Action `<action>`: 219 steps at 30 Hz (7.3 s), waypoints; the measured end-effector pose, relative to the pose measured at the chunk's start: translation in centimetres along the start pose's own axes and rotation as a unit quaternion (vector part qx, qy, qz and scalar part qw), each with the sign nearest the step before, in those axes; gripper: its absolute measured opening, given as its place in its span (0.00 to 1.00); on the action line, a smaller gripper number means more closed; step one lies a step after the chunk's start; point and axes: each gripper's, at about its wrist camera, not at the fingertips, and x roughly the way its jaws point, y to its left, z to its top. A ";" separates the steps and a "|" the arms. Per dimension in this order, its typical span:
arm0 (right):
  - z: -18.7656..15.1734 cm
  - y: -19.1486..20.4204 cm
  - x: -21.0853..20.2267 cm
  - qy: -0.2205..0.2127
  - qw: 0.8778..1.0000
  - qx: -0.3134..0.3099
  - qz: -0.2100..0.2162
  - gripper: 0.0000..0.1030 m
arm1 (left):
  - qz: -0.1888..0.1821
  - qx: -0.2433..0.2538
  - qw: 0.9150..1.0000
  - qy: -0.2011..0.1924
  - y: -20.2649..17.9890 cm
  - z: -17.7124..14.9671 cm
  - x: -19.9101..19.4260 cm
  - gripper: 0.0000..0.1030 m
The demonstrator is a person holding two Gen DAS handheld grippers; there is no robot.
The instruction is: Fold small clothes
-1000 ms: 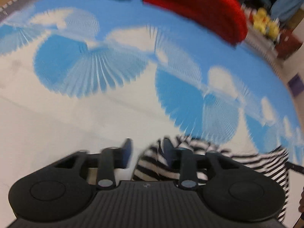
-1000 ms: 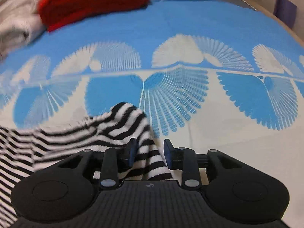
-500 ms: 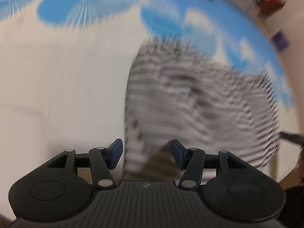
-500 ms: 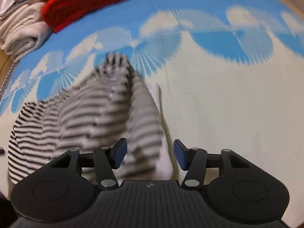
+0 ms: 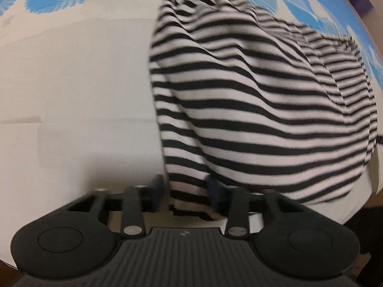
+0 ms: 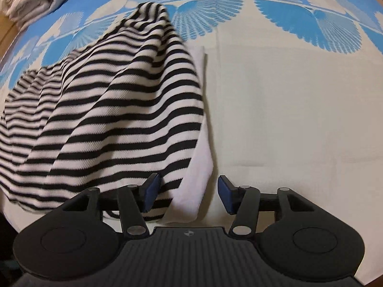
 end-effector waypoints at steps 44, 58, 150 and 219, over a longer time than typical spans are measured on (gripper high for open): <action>2.3 3.8 -1.1 -0.022 0.991 -0.132 -0.029 0.47 | -0.022 0.052 0.994 -0.095 -2.8 0.4 -3.1 0.36; 10.5 5.1 0.3 -0.158 0.981 -0.078 -0.085 0.52 | -0.033 0.075 0.983 -0.163 -4.6 4.1 -3.4 0.36; -1.0 14.1 -10.9 -0.317 0.948 -0.035 0.016 0.58 | 0.034 -0.019 0.954 -0.296 -3.9 -6.2 -11.5 0.87; -10.6 40.8 6.5 -0.179 0.827 -0.533 0.004 0.44 | 0.085 -0.182 0.953 -0.227 4.7 -4.1 -9.7 0.87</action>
